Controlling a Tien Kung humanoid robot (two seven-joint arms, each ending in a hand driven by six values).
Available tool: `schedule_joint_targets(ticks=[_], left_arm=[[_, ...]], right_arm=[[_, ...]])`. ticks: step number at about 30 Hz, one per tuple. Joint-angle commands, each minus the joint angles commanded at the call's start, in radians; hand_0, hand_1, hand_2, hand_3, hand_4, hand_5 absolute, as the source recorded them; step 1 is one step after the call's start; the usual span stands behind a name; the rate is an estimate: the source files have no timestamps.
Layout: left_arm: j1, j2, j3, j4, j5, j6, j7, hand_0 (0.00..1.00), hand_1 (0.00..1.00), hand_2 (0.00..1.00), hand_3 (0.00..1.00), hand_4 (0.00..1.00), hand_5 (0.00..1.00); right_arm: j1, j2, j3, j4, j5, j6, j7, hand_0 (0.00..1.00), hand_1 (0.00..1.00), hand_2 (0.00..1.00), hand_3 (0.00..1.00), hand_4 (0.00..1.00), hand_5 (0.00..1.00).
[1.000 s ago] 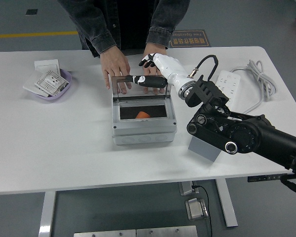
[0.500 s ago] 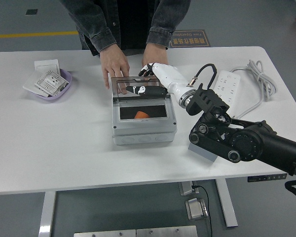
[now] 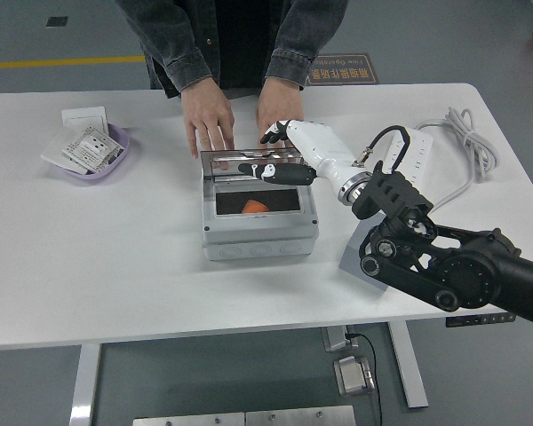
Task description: Pick up the cylinder from the cube,place it in the box,flap close box
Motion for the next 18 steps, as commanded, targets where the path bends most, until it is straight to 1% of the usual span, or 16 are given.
schedule_joint_targets(ticks=[10, 18], left_arm=[[0.002, -0.001, 0.013, 0.0, -0.001, 0.002, -0.005, 0.593, 0.617, 0.557, 0.576, 0.477, 0.3], [0.001, -0.001, 0.052, 0.0, -0.029, 0.003, -0.013, 0.592, 0.619, 0.558, 0.575, 0.478, 0.299]], right_arm=[[-0.028, -0.026, -0.005, 0.036, -0.044, -0.006, -0.006, 0.665, 0.675, 0.678, 0.63, 0.998, 0.855], [-0.045, -0.046, -0.006, 0.068, -0.06, -0.018, -0.007, 0.648, 0.668, 0.679, 0.628, 0.998, 0.851]])
